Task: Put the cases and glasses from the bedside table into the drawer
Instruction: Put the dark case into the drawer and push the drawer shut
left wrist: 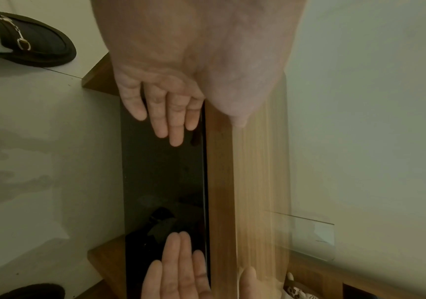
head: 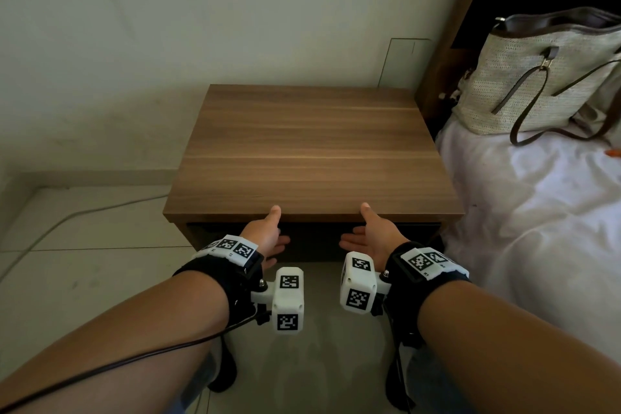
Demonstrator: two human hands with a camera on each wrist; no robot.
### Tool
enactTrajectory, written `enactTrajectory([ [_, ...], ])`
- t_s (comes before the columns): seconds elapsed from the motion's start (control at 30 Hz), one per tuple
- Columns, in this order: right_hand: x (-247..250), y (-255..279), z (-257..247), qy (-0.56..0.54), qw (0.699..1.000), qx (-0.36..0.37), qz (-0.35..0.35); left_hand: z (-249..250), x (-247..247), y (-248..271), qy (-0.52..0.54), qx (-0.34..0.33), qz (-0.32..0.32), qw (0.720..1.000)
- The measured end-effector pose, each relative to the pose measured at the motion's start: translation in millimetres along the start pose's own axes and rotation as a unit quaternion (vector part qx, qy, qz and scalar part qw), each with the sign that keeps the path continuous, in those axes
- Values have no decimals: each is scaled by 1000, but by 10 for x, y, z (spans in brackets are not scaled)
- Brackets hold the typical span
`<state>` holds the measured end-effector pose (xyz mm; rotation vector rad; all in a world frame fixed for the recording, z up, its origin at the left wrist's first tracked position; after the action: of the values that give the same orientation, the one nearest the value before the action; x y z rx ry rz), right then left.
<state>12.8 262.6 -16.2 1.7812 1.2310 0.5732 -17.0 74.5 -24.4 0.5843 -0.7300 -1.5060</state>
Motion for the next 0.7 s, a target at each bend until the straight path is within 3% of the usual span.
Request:
enactTrajectory([
  [0.4,-42,-112,-8,-33,999,1,0,-12,-66,-22,109,-1,11,994],
  [0.7,-1,98,43,-32,999,15,-24,-49,-60,186,56,-20,5,998],
])
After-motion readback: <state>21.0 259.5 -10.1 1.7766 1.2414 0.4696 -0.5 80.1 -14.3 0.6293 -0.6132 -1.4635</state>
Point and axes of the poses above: each hand's wrist, its own y-axis away from the middle knuckle, its own x-axis out of the back of the hand, z = x × y, the point moved 2 cm from there along -y, towards the middle knuckle, and after that the axes turned 4 degrees about -x, right-handed, at the moved point
